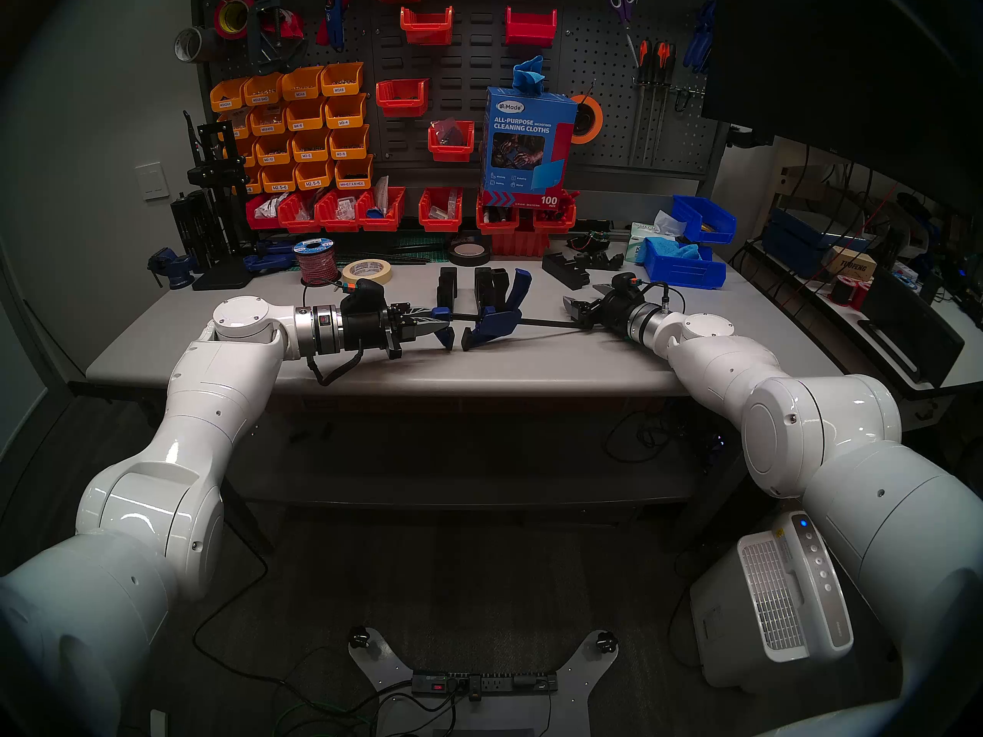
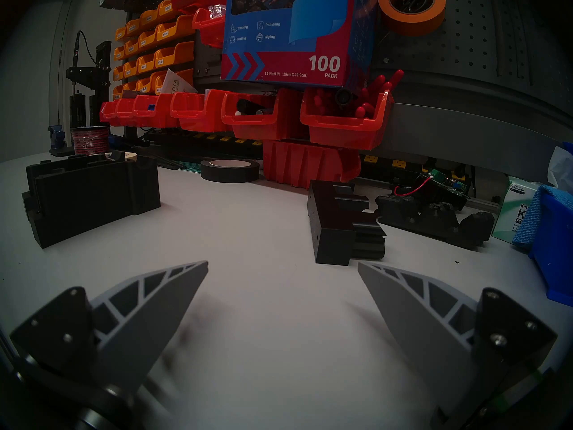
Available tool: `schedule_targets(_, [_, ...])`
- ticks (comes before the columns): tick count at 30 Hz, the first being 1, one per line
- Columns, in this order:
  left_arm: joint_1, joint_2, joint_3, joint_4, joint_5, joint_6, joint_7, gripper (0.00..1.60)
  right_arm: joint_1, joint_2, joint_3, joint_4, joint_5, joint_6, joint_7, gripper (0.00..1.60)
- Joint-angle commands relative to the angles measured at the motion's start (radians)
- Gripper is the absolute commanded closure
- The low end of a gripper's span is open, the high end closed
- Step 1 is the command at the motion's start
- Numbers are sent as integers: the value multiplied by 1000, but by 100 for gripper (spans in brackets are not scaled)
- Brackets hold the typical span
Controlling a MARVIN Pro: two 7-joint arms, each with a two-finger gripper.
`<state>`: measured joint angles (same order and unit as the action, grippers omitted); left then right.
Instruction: Clamp the two 3D printed pieces together with the clamp
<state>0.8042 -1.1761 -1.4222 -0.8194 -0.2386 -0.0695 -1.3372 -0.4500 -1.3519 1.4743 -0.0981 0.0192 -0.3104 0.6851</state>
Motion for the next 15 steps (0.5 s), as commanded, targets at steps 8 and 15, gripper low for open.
schedule_targets(8, [-7,-2,-25,-44,-15,9,16,160,0,0,-3,-2,-2,1,1,0])
schedule_targets(15, [-5,-3,-27,-47,-13,11,17,160,0,0,-3,-2,-2,1,1,0])
